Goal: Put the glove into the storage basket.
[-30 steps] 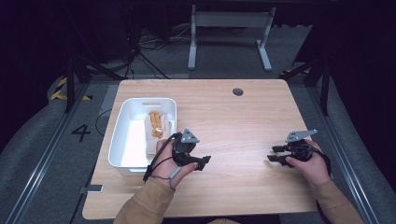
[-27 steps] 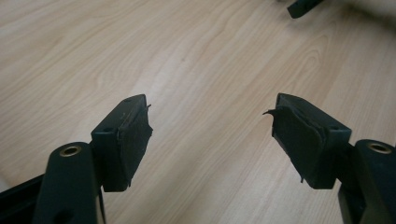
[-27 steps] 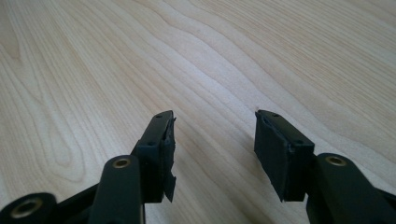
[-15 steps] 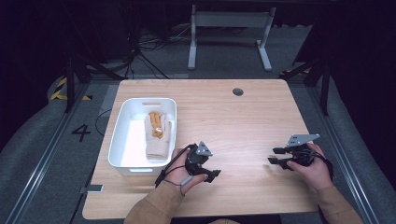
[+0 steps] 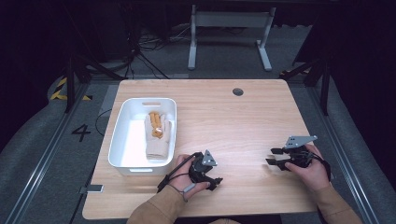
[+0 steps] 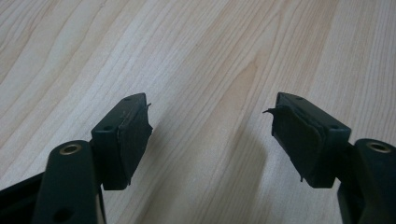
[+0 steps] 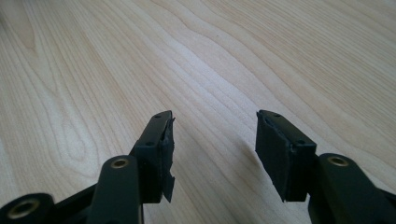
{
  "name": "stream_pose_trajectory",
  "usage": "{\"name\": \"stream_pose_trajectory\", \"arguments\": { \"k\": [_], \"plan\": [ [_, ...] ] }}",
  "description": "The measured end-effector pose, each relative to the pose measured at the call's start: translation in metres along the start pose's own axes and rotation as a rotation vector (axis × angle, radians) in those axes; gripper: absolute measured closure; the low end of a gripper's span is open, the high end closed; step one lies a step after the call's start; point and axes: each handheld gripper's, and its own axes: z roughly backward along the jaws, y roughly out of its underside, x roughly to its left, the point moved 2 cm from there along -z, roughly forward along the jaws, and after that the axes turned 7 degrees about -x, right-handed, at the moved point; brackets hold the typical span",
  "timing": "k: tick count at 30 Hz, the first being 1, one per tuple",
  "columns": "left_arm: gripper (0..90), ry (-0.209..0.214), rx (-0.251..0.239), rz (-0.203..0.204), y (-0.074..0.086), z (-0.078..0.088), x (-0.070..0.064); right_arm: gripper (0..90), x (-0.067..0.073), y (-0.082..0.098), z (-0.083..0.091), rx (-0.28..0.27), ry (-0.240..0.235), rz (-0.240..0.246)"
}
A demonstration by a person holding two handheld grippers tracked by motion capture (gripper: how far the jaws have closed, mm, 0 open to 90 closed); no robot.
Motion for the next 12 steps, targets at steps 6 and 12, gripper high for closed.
{"name": "stream_pose_trajectory", "arguments": {
  "k": [6,12],
  "plan": [
    [27.7,-0.013,-0.020,0.005,0.0013,-0.0001,0.0033,46.3,0.0025,0.0004,-0.0042,-0.008,-0.003,0.013],
    [27.5,-0.028,-0.016,0.019,0.0037,0.0004,0.0087,46.1,0.0024,0.0005,-0.0038,-0.016,0.002,0.010]
  ]
}}
